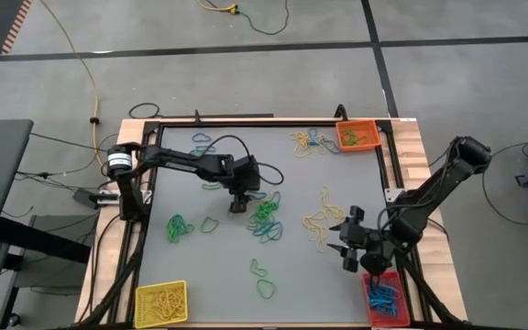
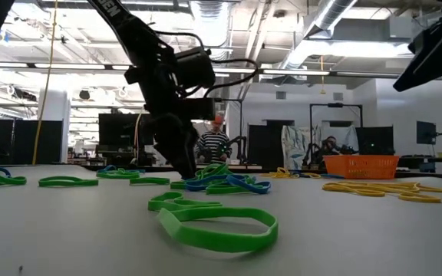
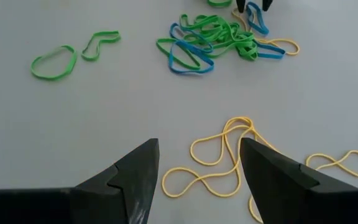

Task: Sort rubber bands into baskets
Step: Put the blue rubber band into the red bin

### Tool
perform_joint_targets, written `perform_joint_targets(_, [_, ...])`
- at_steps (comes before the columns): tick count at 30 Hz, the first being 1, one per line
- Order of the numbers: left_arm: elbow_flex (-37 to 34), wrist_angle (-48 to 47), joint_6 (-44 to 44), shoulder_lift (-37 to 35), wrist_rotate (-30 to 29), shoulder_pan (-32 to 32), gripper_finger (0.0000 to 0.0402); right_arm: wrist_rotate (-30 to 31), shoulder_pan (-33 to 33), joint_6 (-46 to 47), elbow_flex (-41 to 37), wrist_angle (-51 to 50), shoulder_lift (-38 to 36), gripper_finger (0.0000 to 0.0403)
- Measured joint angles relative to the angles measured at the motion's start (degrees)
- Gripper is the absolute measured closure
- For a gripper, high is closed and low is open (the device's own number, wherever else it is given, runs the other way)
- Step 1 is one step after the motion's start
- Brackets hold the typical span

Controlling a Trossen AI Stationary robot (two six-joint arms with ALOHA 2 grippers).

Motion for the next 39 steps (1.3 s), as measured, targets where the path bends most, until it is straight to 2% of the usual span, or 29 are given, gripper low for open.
perform_joint_targets(6, [0.3,0.6,1.1,2.3,0.5,0.0,0.0283,0.0,-0.7,-0.1,0.0,0.7,0.0,0.0148])
perform_joint_targets(14, [0.2,1.4,1.0,1.2,0.2,0.0,0.0392,-0.1,-0.7,-0.1,0.0,0.8,0.0,0.0148])
perform_joint_targets(23, [3.1,-3.4,0.7,-0.1,0.1,-0.1,0.04,0.2,-0.7,-1.5,0.0,-1.1,-0.8,0.0148])
perform_joint_targets(28, [5.0,-4.1,0.6,-0.2,0.1,-0.9,0.04,3.6,-0.9,-1.8,0.0,-2.3,-2.4,0.0148])
perform_joint_targets(39, [10.9,-2.9,2.5,-0.4,1.9,-6.7,0.04,4.4,-5.0,-10.5,0.0,2.1,-1.9,0.0148])
